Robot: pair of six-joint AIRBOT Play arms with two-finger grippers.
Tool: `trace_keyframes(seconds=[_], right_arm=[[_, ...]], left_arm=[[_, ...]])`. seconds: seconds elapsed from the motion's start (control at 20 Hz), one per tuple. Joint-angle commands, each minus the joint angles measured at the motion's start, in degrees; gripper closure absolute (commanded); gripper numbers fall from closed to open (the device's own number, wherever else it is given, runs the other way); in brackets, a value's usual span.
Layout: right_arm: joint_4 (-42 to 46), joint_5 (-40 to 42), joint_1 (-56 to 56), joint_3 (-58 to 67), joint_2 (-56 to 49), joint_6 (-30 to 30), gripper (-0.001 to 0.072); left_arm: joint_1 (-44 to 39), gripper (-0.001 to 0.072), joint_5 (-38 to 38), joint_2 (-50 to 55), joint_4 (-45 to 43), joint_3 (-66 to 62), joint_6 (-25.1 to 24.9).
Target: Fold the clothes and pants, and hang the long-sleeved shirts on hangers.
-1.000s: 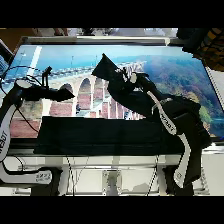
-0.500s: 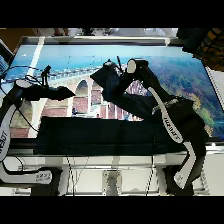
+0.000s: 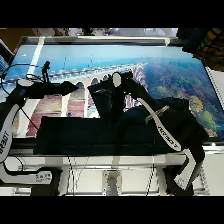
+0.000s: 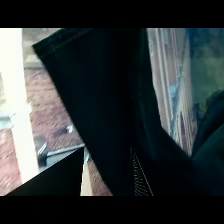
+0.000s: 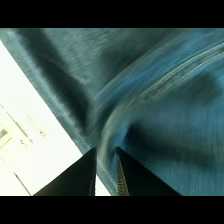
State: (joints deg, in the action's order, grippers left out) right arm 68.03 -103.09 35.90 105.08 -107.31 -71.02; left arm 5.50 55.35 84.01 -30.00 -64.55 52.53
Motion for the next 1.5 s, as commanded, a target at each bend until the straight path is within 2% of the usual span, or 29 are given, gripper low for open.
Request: trace_keyframes(seconds=[0.0,0.05,0.2,0.35,0.5,0.55,0.75,0.8,0.95,1.05,1.15,1.3,1.45], right_arm=[[-0.15,-0.55,-0.83,-0.87,1.62,-1.14,0.0499],[0.22,-0.28,-2.19,-0.87,2.93,-1.64,0.0437],[3.28,3.32,-8.35,-0.9,8.52,-1.68,0.0435],[3.87,4.26,-17.2,-0.94,14.16,-3.43,0.0435],[3.85,4.26,-26.23,-0.94,18.38,-4.0,0.0435],[3.85,4.26,-28.81,-0.94,19.02,-4.0,0.0435],[3.85,4.26,-37.33,-0.98,19.32,-4.68,0.0435],[3.85,4.22,-38.88,-1.07,19.32,-4.83,0.0435],[3.85,4.09,-41.53,-1.49,19.32,-4.85,0.0435],[3.82,4.15,-41.88,-2.03,19.32,-4.83,0.0435],[3.85,4.98,-41.88,-2.62,19.32,-4.83,0.0436],[3.96,5.46,-41.9,-3.48,19.28,-4.7,0.0438],[3.98,5.79,-41.94,-4.0,19.26,-4.57,0.0445]], left_arm=[[-5.03,0.0359,-6.21,0.31,3.06,-0.85,-2.67],[-6.91,0.0362,-7.34,1.25,3.04,-2.49,-2.71],[-11.34,0.0365,-7.82,7.39,3.06,-10.49,-2.16],[-14.23,0.0364,-7.87,15.91,2.69,-18.84,0.96],[-15.32,0.0356,-7.06,23.1,-2.34,-25.7,8.07],[-15.61,0.0355,-5.95,24.94,-3.08,-27.78,8.98],[-18.05,0.0355,-7.02,28.89,-3.74,-33.9,9.07],[-18.67,0.0355,-7.1,29.92,-5.84,-35.76,10.73],[-20.87,0.0354,-6.27,32.92,-20.24,-41.9,20.65],[-22.21,0.0354,-6.19,33.9,-24.92,-44.28,22.08],[-23.1,0.0354,-6.8,34.82,-25.94,-46.01,22.12],[-24.22,0.0354,-7.61,36.74,-31.98,-48.57,27.06],[-25.09,0.0354,-7.67,39.06,-32.57,-50.49,27.21]])
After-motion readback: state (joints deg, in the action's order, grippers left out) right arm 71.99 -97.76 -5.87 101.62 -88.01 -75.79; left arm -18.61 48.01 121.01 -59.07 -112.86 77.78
